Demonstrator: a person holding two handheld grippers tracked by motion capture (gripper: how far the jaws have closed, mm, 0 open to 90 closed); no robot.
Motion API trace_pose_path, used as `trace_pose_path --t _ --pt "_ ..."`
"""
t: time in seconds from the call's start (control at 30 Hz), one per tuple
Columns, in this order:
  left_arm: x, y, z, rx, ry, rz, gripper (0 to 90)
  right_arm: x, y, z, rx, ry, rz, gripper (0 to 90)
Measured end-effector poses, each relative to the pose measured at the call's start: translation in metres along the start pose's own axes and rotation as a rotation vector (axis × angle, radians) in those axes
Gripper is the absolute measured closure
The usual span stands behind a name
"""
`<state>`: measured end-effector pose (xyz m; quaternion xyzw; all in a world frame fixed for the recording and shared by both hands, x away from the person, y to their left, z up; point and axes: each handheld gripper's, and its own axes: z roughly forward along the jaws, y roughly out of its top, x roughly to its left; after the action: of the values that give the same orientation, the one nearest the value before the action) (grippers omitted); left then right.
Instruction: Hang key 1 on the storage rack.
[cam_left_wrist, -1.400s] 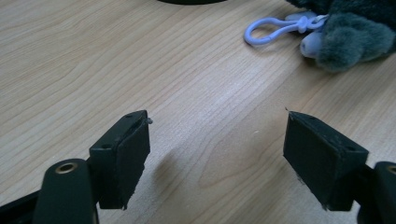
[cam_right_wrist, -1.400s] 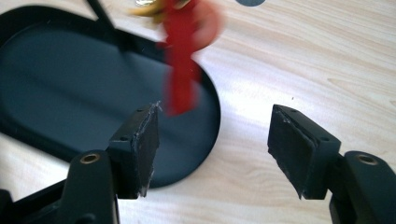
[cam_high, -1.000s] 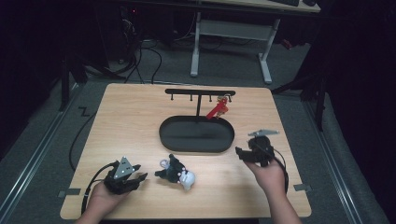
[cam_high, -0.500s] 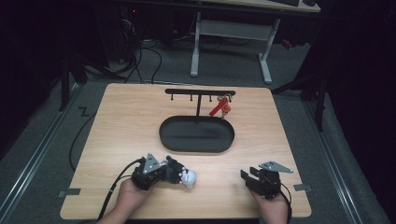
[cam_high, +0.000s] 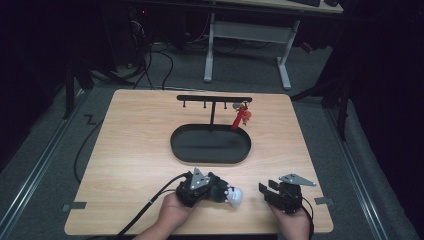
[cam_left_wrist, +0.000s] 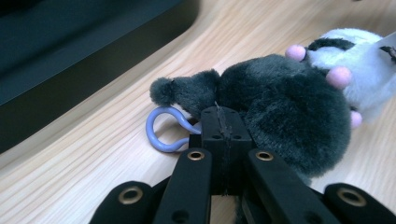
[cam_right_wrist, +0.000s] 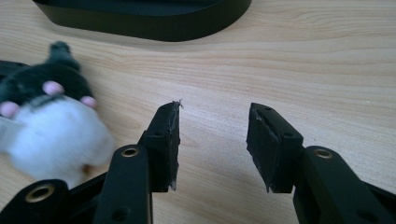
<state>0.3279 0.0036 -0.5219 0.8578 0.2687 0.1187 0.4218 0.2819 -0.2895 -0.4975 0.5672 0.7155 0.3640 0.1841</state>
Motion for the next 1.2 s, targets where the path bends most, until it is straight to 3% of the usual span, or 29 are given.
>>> trace_pose_path --t 0.13,0.27,0.37,0.6,0.7,0.83,0.97,1.2 --pt "-0.003 0.007 0.007 -0.021 -0.007 -0.022 89.5 -0.001 -0.001 -0.001 0.003 -0.002 0.004 54.6" --pt "0.011 0.001 -0.006 -0.042 0.031 -0.039 83.3 -0.002 -0.003 -0.002 0.004 -0.002 0.006 54.5" --pt "0.03 -0.011 -0.024 -0.052 0.066 -0.07 80.9 -0.003 -0.003 -0.001 0.009 -0.001 0.007 54.4" --pt "0.073 -0.044 -0.076 -0.058 0.179 -0.098 79.4 -0.002 -0.003 0.002 0.019 -0.004 0.0 54.1" --pt "0.086 -0.057 -0.098 -0.051 0.194 -0.124 79.4 -0.002 -0.003 0.003 0.022 -0.004 0.0 54.1" --pt "0.098 -0.072 -0.117 -0.038 0.224 -0.119 79.4 -0.002 -0.004 0.005 0.026 -0.004 0.0 54.1" --pt "0.107 -0.093 -0.123 -0.047 0.287 -0.141 74.6 0.001 -0.003 0.006 0.032 -0.005 -0.003 53.8" --pt "0.119 -0.101 -0.125 -0.018 0.287 -0.192 58.5 0.003 -0.002 0.01 0.041 -0.006 -0.005 53.2"
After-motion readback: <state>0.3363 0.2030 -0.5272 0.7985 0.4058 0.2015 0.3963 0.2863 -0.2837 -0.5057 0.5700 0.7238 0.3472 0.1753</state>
